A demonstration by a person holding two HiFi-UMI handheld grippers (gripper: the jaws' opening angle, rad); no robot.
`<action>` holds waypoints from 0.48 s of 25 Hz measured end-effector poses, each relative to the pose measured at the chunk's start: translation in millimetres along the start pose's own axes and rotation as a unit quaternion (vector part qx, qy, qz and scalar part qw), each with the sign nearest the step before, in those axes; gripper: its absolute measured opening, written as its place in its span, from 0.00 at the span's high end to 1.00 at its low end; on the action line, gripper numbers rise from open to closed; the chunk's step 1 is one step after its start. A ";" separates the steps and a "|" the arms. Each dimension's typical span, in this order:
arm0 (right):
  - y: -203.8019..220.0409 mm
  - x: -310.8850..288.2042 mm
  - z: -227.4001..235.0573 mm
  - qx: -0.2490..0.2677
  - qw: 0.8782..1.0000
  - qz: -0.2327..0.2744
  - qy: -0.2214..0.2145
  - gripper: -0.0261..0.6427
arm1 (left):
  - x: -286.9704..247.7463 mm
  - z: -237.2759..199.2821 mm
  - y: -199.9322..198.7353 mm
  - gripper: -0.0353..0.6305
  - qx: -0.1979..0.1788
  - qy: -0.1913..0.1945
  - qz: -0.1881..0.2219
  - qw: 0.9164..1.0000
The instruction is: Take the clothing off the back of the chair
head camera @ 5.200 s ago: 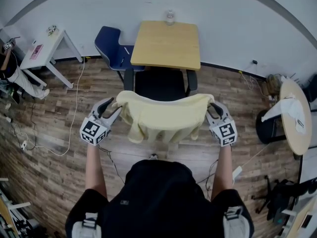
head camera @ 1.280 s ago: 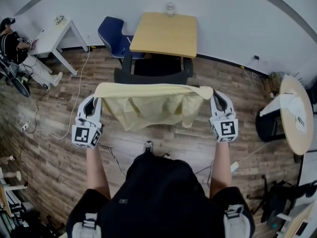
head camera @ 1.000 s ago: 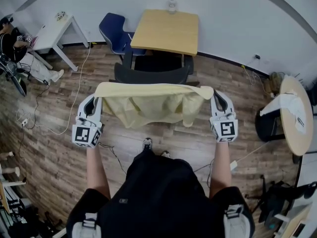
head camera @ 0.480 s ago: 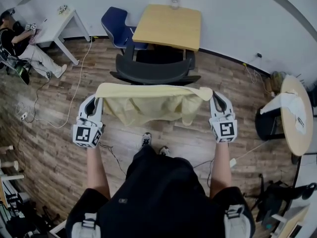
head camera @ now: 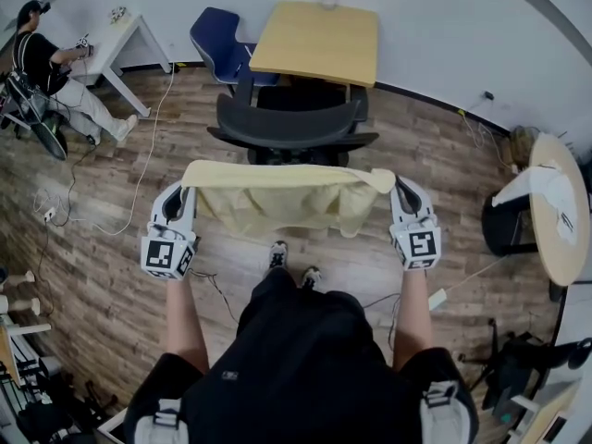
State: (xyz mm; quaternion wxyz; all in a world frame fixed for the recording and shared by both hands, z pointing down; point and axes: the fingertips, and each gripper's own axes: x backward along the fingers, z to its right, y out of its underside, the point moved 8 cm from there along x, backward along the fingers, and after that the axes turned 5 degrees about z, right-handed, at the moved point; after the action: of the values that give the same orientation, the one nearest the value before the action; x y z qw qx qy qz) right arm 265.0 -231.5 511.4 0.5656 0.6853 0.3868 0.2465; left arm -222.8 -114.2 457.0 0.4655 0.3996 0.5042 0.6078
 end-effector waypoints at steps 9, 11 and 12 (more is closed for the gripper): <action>16.5 10.8 -9.8 -0.013 1.000 -0.022 -0.002 0.95 | 4.5 6.8 7.4 0.91 0.008 0.001 -0.011 1.000; 21.2 11.9 -10.5 -0.014 1.000 -0.026 -0.003 0.95 | 4.5 8.7 12.0 0.91 0.008 0.001 -0.012 1.000; 23.5 12.7 -11.1 -0.014 0.999 -0.029 -0.003 0.95 | 4.9 9.9 14.6 0.91 0.009 0.001 -0.014 1.000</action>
State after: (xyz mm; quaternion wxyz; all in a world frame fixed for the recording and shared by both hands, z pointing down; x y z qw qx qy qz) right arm 269.7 -216.2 535.5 0.5833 0.6667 0.4014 0.2328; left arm -217.0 -108.0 473.1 0.4698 0.3958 0.5157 0.5972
